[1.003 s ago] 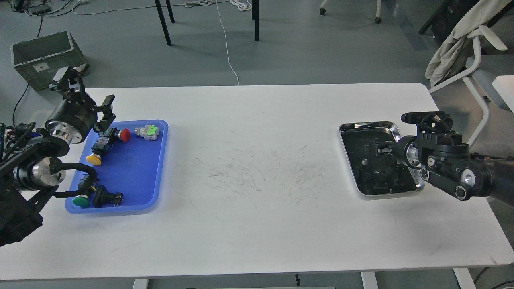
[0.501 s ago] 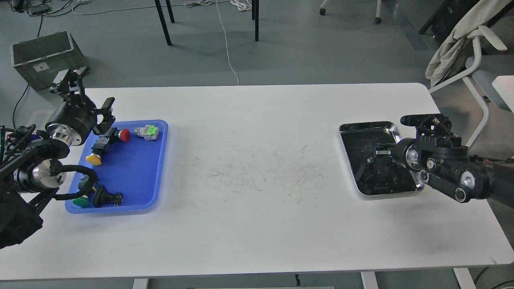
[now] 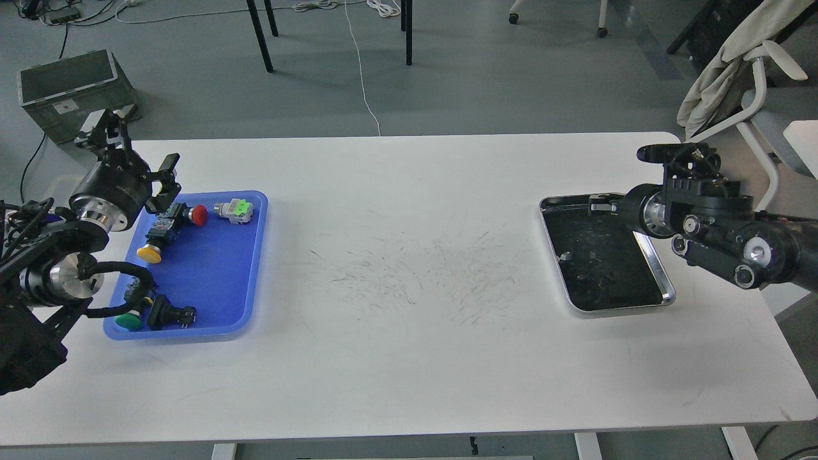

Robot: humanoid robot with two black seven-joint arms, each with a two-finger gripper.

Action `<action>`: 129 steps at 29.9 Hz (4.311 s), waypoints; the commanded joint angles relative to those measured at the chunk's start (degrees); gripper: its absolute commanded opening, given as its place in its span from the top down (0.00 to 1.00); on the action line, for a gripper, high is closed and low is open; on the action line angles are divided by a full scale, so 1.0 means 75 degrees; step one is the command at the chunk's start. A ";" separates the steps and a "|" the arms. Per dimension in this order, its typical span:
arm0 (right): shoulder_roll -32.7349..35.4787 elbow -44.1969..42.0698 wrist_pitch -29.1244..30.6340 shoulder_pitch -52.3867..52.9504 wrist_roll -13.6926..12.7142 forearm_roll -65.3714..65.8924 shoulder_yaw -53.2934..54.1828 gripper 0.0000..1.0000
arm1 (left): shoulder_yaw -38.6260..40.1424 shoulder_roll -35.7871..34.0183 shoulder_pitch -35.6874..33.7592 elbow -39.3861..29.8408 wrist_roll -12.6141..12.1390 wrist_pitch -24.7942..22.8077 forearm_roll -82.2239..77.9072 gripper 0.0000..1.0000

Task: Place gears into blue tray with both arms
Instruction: 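Lift the black part and carry it toward the table centre, then open the right gripper to set the part on the table, withdraw, then reach the left gripper from the blue tray toward the black part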

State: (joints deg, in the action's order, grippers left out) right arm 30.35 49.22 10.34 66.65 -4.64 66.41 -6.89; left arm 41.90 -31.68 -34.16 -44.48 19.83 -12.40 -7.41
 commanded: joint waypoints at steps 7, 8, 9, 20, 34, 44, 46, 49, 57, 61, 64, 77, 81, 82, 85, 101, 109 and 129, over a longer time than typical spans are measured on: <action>0.0151 0.2061 0.0333 0.3287 -0.0050 -0.3074 -0.1097 0.98 | 0.0039 -0.0206 -0.0004 0.0013 0.0122 0.0002 0.0051 0.02; -0.0223 0.2050 0.0333 0.3464 -0.0061 -0.3297 -0.1132 0.98 | 0.0039 -0.0218 -0.0004 0.0001 0.0157 0.0002 0.0051 0.02; -0.0586 0.2016 0.0309 0.3570 -0.0061 -0.3451 -0.1144 0.98 | 0.0039 -0.0229 -0.0004 0.0013 0.0180 0.0002 0.0051 0.02; -0.4047 0.0705 -0.0441 0.2096 0.0173 -0.3628 -0.1390 0.98 | 0.0180 -0.0218 -0.0028 0.0013 0.0169 0.0013 0.0074 0.02; -0.4047 0.0503 -0.0734 0.0572 0.0829 -0.3628 -0.1180 0.97 | 0.0191 -0.0206 -0.0098 0.0001 0.0169 0.0013 0.0086 0.02; -0.4047 0.0574 -0.0734 -0.0109 0.0829 -0.3300 -0.1203 0.94 | 0.0191 -0.0206 -0.0074 0.0001 0.0181 0.0013 0.0074 0.02; -0.4047 0.0562 -0.0757 -0.0132 0.0829 -0.3276 -0.1203 0.87 | 0.0191 -0.0218 -0.0074 0.0001 0.0181 0.0013 0.0074 0.02; -0.4047 0.0562 -0.0967 -0.0132 0.0818 -0.3288 -0.1203 0.51 | 0.0191 -0.0230 -0.0074 0.0013 0.0181 0.0013 0.0074 0.02; -0.4047 0.0340 -0.1355 -0.0132 0.0829 -0.3382 -0.0374 0.06 | 0.0180 -0.0265 -0.0074 0.0013 0.0181 0.0025 0.0074 0.02; -0.4047 0.0083 -0.1343 -0.0086 0.0829 -0.3405 0.0459 0.05 | 0.0180 -0.0370 -0.0086 0.0001 0.0157 0.0013 0.0074 0.02; -0.4047 -0.0175 -0.1296 -0.0062 0.0829 -0.3533 0.1138 0.05 | 0.0180 -0.0511 -0.0098 -0.0057 0.0157 0.0002 0.0074 0.02; -0.2445 0.0023 -0.0455 -0.0412 0.0841 -0.5347 0.4677 0.04 | -0.0523 -0.3075 0.0101 -0.2726 0.0122 -0.0514 -0.0804 0.02; -0.1062 0.0058 0.0249 -0.1044 0.0829 -0.7092 0.5674 0.04 | -0.0535 -0.4048 0.0113 -0.4248 0.0122 -0.0514 -0.1272 0.02; -0.0699 0.0058 0.0367 -0.1267 0.0829 -0.7549 0.5920 0.04 | -0.0535 -0.4259 0.0113 -0.4670 0.0122 -0.0526 -0.1470 0.02; -0.0006 0.0058 0.0753 -0.1934 0.0806 -0.8640 0.6553 0.04 | -0.0535 -0.4507 0.0113 -0.5668 0.0110 -0.0491 -0.2418 0.02; 0.0723 -0.0914 0.1645 -0.4105 0.0841 -0.9335 0.7867 0.04 | -0.2678 -0.1977 0.0160 -0.6258 -0.0673 0.1957 -1.2354 0.02; 0.0606 -0.0926 0.1645 -0.4105 0.0970 -0.9323 0.7856 0.04 | -0.2996 -0.0197 0.0183 -0.4701 -0.0862 0.2462 -1.5678 0.02; 0.0512 -0.0903 0.1610 -0.4105 0.0982 -0.9311 0.7832 0.04 | -0.3266 0.1856 0.0160 -0.2062 -0.0862 0.2545 -1.5678 0.04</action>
State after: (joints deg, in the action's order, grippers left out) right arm 34.19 42.37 22.40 35.80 2.73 -3.43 51.84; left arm 17.72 -19.04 -32.97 -61.59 13.34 6.62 -125.01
